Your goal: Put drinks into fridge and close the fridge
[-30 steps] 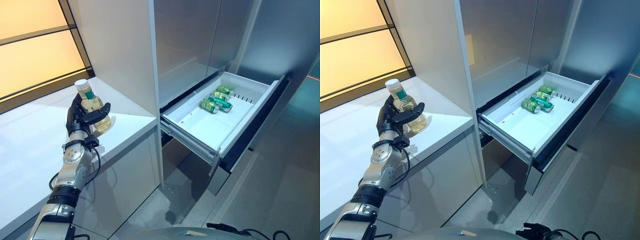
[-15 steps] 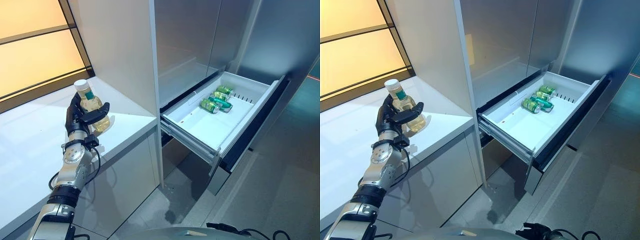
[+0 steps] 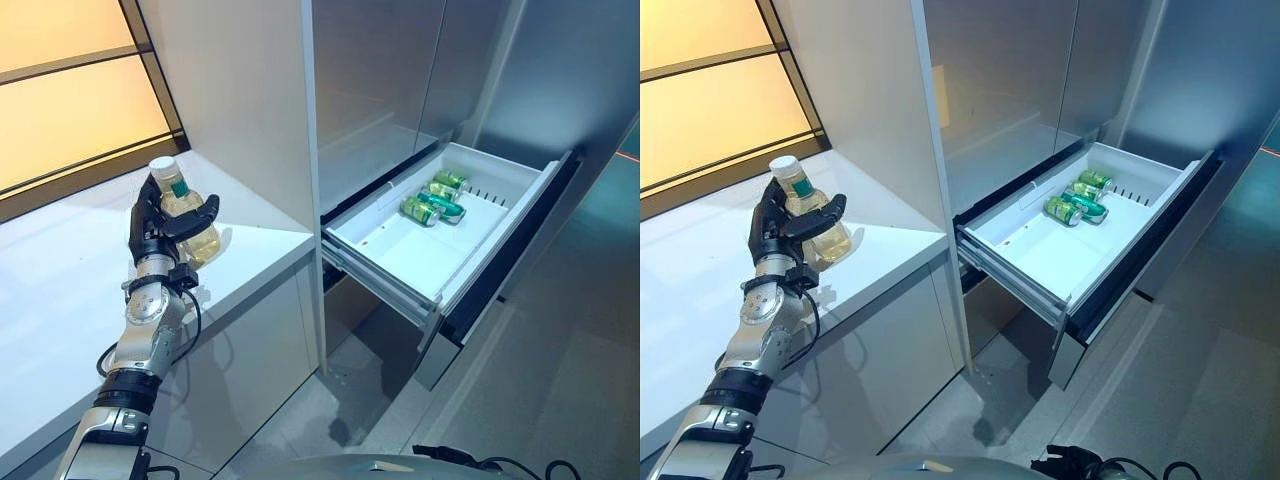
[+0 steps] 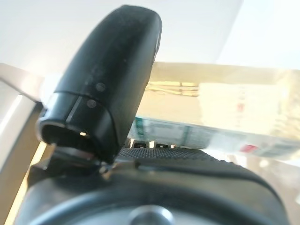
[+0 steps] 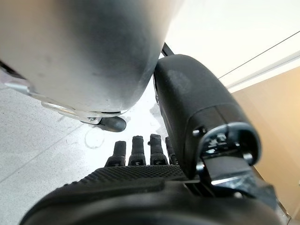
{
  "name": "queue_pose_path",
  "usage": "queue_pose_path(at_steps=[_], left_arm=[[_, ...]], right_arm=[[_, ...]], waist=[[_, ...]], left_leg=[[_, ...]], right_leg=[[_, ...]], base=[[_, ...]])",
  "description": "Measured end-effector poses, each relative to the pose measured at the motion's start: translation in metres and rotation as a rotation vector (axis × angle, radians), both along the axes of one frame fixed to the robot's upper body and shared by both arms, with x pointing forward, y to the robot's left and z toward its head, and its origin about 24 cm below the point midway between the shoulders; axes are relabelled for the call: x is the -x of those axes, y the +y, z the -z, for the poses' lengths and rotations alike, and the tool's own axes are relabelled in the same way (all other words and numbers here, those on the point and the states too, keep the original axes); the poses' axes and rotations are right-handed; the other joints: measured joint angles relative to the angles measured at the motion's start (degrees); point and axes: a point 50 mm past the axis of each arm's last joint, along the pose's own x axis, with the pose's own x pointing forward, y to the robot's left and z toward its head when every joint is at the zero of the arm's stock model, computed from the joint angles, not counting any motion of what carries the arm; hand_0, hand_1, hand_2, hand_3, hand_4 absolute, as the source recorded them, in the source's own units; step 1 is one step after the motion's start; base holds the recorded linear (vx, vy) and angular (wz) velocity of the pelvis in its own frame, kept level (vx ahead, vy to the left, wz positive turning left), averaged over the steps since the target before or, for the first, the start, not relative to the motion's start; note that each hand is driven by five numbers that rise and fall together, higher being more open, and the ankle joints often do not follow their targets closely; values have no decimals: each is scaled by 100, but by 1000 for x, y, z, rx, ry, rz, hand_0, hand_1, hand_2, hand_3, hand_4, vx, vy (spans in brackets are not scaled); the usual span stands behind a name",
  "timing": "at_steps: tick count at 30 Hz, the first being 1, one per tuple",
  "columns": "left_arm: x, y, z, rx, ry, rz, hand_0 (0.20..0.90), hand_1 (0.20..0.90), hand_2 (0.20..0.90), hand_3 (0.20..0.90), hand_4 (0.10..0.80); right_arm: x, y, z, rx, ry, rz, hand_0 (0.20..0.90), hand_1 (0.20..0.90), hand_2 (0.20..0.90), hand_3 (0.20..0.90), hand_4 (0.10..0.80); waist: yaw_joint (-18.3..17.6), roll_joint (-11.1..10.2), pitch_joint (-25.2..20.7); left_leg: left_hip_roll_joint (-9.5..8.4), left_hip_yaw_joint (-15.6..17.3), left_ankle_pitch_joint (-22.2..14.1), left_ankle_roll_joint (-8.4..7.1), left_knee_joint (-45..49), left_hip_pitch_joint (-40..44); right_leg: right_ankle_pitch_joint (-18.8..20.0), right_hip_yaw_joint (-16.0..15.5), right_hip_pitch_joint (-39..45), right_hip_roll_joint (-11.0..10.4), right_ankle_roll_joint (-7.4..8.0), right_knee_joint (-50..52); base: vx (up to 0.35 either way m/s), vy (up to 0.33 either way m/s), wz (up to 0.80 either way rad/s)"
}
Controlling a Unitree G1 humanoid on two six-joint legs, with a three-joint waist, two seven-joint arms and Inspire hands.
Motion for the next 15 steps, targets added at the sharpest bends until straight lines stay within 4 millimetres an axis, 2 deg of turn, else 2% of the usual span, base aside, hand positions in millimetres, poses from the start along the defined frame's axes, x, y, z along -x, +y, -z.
queue_pose_path(at_steps=[6, 7, 8, 9, 14, 15], left_arm=[[0, -1, -3, -1, -19, 2, 900, 900, 900, 900, 800], [0, -1, -4, -1, -21, 2, 545, 545, 545, 485, 385], [0, -1, -4, -1, -21, 3, 380, 380, 380, 293, 193], [0, -1, -4, -1, -21, 3, 309, 309, 309, 211, 111], [0, -1, -5, -53, -12, 5, 300, 300, 300, 200, 100], [0, 0, -6, -104, 7, 8, 540, 540, 540, 480, 380]], right_arm=[[0, 0, 0, 0, -2, -1, 900, 900, 900, 900, 800], [-1, 0, 0, 0, -2, -1, 900, 900, 900, 900, 800], [-1, 0, 0, 0, -2, -1, 900, 900, 900, 900, 800], [-1, 0, 0, 0, -2, -1, 900, 900, 900, 900, 800], [-1, 0, 0, 0, -2, -1, 900, 900, 900, 900, 800], [-1, 0, 0, 0, -2, -1, 900, 900, 900, 900, 800]], waist=[[2, -5, 15], [2, -6, 17], [1, -5, 18], [1, -5, 18], [1, -5, 19], [0, -5, 19]], left_leg=[[-1, -3, 0, 0, 0, 0], [-1, -3, 0, 0, 0, 0], [-1, -3, 0, 0, 0, 0], [-1, -3, 0, 0, 0, 0], [-1, -3, 0, 0, 0, 0], [-1, -3, 0, 0, 0, 1]], right_leg=[[1, -2, 1, 0, -2, 0], [2, -2, 1, -1, -2, 0], [3, -2, 1, -1, -4, 0], [3, -2, 1, -1, -4, 0], [3, -2, 2, -1, -5, 0], [3, -2, 2, 0, -5, 0]], base=[[0, 0, 0], [0, 0, 0], [0, 0, 0], [0, 0, 0], [0, 0, 0], [0, 0, 0]])
